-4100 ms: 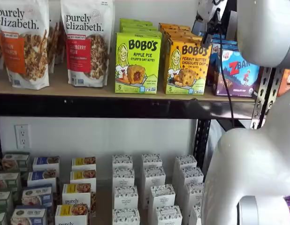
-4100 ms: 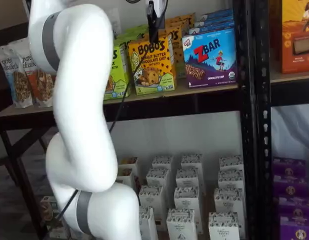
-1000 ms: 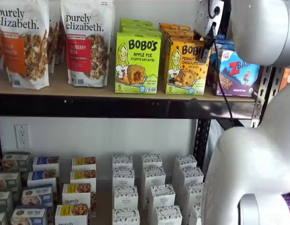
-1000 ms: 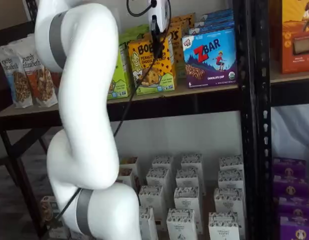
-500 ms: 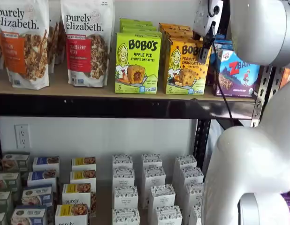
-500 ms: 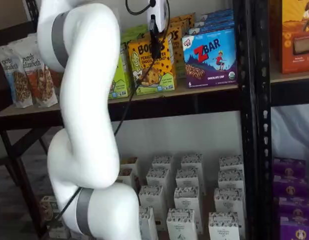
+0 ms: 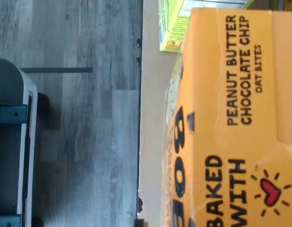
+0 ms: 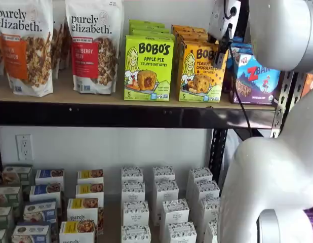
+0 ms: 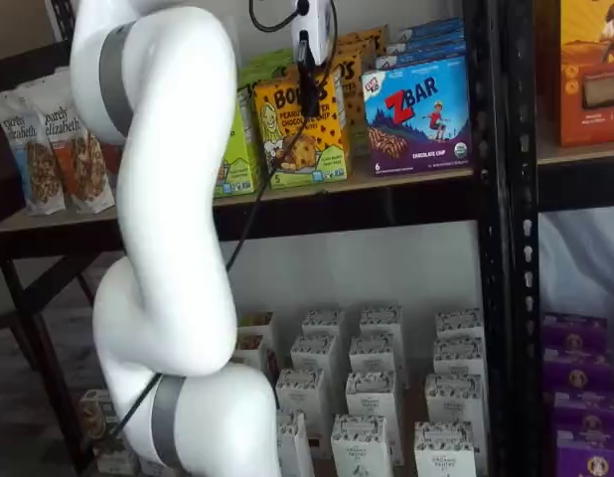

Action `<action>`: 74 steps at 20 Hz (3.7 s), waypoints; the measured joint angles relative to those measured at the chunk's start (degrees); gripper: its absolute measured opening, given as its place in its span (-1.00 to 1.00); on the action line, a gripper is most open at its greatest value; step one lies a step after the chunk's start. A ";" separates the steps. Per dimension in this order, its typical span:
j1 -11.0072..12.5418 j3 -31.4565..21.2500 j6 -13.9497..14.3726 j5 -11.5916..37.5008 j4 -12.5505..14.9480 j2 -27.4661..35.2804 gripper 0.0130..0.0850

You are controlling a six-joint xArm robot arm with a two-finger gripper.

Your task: Pick up the orange box on the top shelf, the fifth box from the left

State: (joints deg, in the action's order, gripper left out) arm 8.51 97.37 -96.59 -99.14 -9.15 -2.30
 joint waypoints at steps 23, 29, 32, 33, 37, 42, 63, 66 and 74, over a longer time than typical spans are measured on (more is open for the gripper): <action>0.12 -1.42 -0.16 1.17 -0.18 -0.91 0.33; 0.17 -1.48 -0.17 1.12 -0.48 -0.96 0.00; 0.17 -1.47 -0.14 1.10 -0.57 -0.95 -0.22; 0.17 -1.46 -0.13 1.07 -0.61 -0.95 -0.22; 0.14 -1.11 -0.08 0.62 -0.63 -0.74 -0.22; 0.18 -0.64 -0.06 0.00 -0.70 -0.49 -0.22; 0.69 1.60 -0.19 -2.99 -1.21 0.09 -0.33; 0.64 1.63 -0.03 -3.20 -1.25 -0.47 -0.33; 0.66 -0.59 0.36 -4.80 -1.79 -4.45 -0.33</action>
State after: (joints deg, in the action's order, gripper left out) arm 9.17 96.79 -96.22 -103.95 -10.94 -6.75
